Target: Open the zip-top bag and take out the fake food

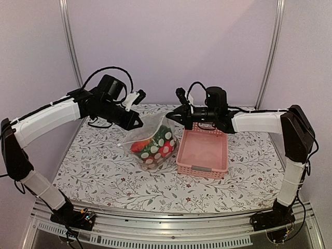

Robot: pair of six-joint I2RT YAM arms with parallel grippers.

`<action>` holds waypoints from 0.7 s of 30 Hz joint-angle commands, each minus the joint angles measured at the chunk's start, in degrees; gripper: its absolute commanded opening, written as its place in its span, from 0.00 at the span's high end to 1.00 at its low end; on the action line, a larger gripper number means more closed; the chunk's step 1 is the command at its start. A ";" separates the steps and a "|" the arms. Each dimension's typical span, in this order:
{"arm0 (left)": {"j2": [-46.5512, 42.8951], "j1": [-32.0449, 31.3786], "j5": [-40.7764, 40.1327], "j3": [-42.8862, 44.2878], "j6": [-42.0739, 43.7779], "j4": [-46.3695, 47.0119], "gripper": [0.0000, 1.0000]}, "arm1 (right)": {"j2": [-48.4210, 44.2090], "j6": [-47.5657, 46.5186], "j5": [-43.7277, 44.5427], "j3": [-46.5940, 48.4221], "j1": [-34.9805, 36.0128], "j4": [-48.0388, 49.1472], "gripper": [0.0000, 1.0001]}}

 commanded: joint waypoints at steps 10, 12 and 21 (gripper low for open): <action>-16.79 0.72 -6.35 -9.58 -21.57 2.44 1.00 | 16.46 16.18 -0.14 21.78 6.63 9.94 0.98; -18.46 0.45 -6.94 -11.38 -23.18 2.87 1.00 | 19.25 19.98 0.16 23.24 7.62 13.08 0.98; -17.02 -0.37 -6.17 -16.89 -28.01 9.11 1.00 | 23.93 25.42 2.73 23.40 8.00 12.11 0.84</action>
